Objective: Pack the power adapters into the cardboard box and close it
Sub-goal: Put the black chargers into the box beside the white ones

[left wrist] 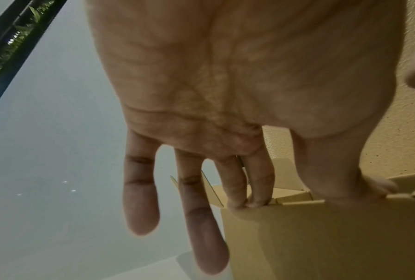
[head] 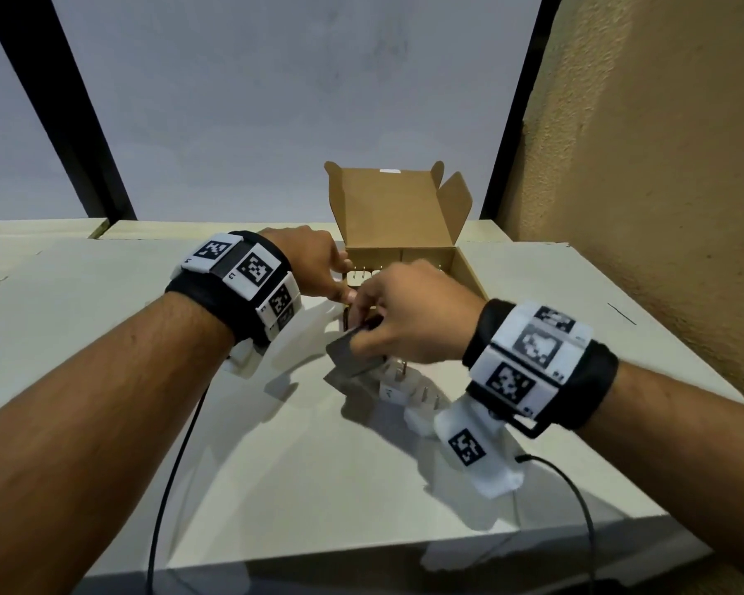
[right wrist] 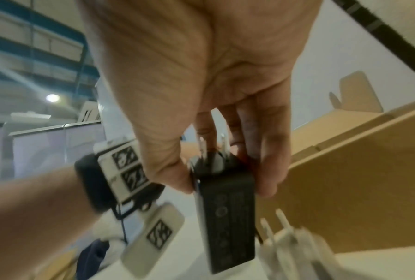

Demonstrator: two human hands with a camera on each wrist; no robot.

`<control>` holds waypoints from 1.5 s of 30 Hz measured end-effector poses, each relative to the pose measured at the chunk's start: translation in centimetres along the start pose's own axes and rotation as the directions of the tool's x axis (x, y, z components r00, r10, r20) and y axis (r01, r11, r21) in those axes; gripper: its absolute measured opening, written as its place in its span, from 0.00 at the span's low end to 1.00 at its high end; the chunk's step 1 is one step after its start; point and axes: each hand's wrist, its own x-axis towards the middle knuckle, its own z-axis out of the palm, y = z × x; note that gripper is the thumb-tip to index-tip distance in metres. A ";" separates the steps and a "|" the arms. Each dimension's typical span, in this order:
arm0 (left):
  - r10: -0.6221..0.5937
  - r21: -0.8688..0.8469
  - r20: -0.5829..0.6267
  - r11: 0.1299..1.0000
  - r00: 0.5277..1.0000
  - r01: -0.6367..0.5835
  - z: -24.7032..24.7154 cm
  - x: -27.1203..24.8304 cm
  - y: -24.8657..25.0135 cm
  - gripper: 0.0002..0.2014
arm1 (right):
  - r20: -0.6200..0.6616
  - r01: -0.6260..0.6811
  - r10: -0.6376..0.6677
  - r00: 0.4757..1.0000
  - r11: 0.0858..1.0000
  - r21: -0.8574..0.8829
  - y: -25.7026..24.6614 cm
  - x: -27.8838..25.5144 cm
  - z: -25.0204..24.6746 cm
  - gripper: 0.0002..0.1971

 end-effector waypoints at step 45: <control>-0.031 0.034 0.085 0.999 0.996 0.028 0.1 0.7 0.9 0.39 | -0.151 -0.405 0.377 0.914 0.829 -0.385 8.7 6.7 -0.9 0.14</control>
